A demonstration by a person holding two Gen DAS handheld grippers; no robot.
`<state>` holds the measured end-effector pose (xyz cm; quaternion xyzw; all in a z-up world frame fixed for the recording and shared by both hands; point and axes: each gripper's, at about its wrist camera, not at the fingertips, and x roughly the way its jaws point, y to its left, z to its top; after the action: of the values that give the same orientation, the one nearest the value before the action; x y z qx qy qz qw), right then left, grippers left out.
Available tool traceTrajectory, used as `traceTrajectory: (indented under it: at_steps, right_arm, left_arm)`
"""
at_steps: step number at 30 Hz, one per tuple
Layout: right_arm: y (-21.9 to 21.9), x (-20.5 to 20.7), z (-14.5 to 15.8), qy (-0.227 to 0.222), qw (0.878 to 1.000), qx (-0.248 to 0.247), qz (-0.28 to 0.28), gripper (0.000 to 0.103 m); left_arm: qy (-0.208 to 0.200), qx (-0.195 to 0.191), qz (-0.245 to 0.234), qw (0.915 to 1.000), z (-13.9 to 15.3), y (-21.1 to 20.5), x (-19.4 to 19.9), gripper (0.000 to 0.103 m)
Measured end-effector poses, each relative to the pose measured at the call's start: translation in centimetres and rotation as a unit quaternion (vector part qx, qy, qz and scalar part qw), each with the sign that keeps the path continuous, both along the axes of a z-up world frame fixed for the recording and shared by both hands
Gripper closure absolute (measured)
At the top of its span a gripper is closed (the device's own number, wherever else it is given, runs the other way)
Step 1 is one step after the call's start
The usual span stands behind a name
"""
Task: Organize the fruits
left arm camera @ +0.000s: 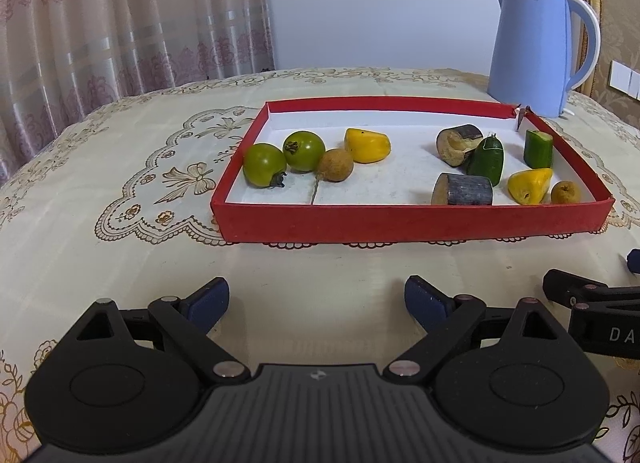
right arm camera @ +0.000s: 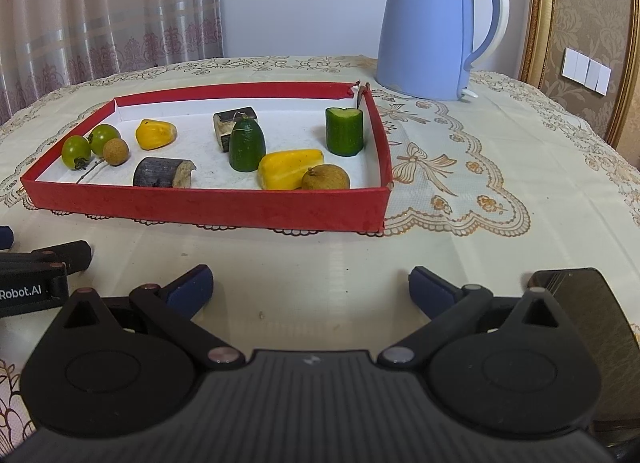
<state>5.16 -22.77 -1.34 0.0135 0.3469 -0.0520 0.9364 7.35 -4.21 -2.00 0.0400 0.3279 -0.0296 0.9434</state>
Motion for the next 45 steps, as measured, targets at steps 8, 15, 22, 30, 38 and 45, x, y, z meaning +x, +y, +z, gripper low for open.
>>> traceTrajectory:
  at_steps: [8, 15, 22, 30, 38, 45]
  right_arm:
    - [0.26, -0.06, 0.03, -0.001, 1.0, -0.008, -0.002, 0.0]
    - [0.59, -0.33, 0.0, -0.005, 1.0, -0.014, 0.0, 0.0]
    - [0.16, -0.23, -0.02, -0.002, 1.0, -0.002, 0.0, 0.0]
    - [0.15, -0.2, -0.09, -0.001, 1.0, 0.002, 0.0, 0.0]
    - [0.12, -0.2, -0.09, -0.001, 1.0, 0.002, 0.0, 0.0]
    - [0.14, -0.2, -0.09, -0.001, 1.0, 0.002, 0.0, 0.0]
  left_arm:
    - [-0.001, 0.001, 0.002, 1.0, -0.02, -0.03, 0.02, 0.008]
    - [-0.002, 0.004, 0.002, 1.0, 0.01, -0.06, -0.02, 0.008]
    - [-0.002, 0.003, 0.002, 1.0, 0.01, -0.01, -0.01, 0.008]
    - [-0.001, 0.002, 0.002, 1.0, 0.01, 0.02, -0.02, 0.008]
    - [0.001, -0.002, 0.003, 1.0, -0.06, 0.01, 0.11, 0.008]
    - [-0.001, 0.002, 0.003, 1.0, -0.06, -0.08, 0.07, 0.008]
